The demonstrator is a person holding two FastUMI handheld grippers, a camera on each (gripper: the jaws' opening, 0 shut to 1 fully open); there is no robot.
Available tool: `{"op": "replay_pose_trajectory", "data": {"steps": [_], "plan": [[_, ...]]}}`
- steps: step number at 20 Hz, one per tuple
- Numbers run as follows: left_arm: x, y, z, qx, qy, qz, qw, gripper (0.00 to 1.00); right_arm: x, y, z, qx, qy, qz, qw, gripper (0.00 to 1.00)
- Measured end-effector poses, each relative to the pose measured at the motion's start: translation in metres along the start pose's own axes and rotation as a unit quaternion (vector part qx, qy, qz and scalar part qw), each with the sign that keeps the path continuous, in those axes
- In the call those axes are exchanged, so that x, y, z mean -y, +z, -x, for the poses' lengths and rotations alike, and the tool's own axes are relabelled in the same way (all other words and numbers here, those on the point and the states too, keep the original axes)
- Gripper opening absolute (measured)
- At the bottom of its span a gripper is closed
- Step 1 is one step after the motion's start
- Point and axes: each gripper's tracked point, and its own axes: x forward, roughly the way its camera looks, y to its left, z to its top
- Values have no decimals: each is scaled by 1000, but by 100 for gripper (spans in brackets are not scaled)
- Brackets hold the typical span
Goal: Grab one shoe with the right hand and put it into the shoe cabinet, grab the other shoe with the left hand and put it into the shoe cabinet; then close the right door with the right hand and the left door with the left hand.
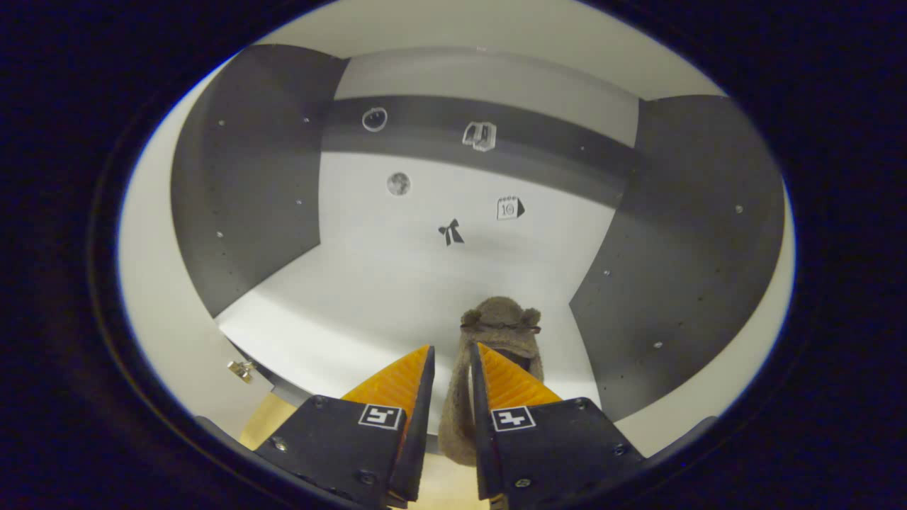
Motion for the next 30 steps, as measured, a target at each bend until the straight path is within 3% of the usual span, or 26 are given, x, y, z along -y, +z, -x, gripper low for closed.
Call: {"op": "replay_pose_trajectory", "data": {"steps": [3, 6, 7, 9, 12, 14, 15, 16, 20, 21, 23, 26, 27, 28, 29, 30], "plan": [[6, -1, -2, -2, -10, -1, 1000, 95, -4, 13, 58, 63, 26, -1, 998, 33], [17, 0, -5, -5, -30, 3, 1000, 95, -6, -2, 111, 109, 41, -2, 993, 34], [20, 2, -6, -2, -35, 3, 999, 95, -7, -12, 126, 123, 42, -5, 992, 40], [26, 5, -7, 2, -43, 1, 999, 95, -4, -42, 148, 149, 30, -14, 988, 35], [36, 1, -6, -4, -58, -3, 998, 95, -6, -102, 167, 177, 15, -41, 983, 36], [41, 0, -5, -6, -67, -3, 998, 95, -5, -147, 173, 176, 1, -63, 982, 36], [42, 0, -4, -6, -68, -5, 998, 95, -6, -167, 175, 171, -3, -73, 983, 42], [45, -2, -5, -8, -72, -6, 997, 95, -4, -184, 177, 166, -9, -81, 983, 36], [54, -15, -3, -28, -86, -8, 996, 95, 17, -238, 185, 179, -60, -87, 978, 38], [55, -19, -3, -34, -88, -9, 996, 95, 20, -248, 187, 181, -68, -84, 977, 51], [59, -29, -2, -49, -94, -6, 994, 95, 18, -268, 190, 181, -72, -74, 978, 62], [64, -46, 2, -81, -104, -7, 991, 95, 21, -285, 196, 179, -91, -56, 978, 73], [66, -50, 2, -89, -106, -7, 990, 95, 18, -285, 200, 185, -88, -56, 977, 82], [66, -55, 2, -97, -107, -6, 989, 95, 16, -284, 204, 191, -84, -56, 976, 82], [66, -59, 1, -106, -107, -5, 989, 95, 16, -282, 208, 195, -84, -55, 976, 92], [66, -66, 1, -122, -108, -3, 987, 95, 16, -281, 211, 199, -84, -52, 975, 93]]}}
